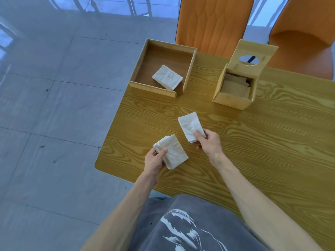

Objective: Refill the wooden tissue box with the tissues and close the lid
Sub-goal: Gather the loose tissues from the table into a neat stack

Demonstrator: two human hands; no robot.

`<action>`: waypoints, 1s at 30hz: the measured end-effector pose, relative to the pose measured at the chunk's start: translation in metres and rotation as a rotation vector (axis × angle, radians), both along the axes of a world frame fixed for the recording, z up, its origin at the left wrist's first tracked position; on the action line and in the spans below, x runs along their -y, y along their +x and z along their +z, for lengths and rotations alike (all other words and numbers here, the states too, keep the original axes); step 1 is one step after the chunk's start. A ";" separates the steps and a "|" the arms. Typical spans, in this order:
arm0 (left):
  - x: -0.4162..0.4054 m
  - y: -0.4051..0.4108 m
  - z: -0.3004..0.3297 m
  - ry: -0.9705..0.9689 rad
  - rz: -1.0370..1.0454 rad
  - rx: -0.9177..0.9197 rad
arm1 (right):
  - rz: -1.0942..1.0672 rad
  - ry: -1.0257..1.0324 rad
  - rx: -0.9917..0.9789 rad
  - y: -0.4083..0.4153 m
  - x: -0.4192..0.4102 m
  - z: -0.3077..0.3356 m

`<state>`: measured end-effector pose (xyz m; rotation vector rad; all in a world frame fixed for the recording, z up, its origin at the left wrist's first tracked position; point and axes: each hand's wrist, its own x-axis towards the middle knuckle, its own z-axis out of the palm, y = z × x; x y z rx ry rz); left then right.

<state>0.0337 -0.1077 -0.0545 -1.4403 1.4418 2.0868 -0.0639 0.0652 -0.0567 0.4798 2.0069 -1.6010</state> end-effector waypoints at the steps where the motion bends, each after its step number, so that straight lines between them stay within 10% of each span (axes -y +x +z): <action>1: -0.002 -0.001 0.001 0.008 0.004 -0.008 | 0.019 -0.070 0.029 0.005 -0.003 0.003; 10: -0.022 -0.012 0.011 0.060 0.013 -0.038 | 0.176 -0.251 0.148 0.041 -0.010 -0.001; 21: -0.042 -0.017 0.021 0.173 -0.121 -0.129 | 0.289 0.003 -0.046 0.045 -0.032 -0.001; 30: -0.072 -0.030 0.023 0.345 -0.101 -0.234 | -0.006 -0.151 0.141 0.044 -0.079 0.020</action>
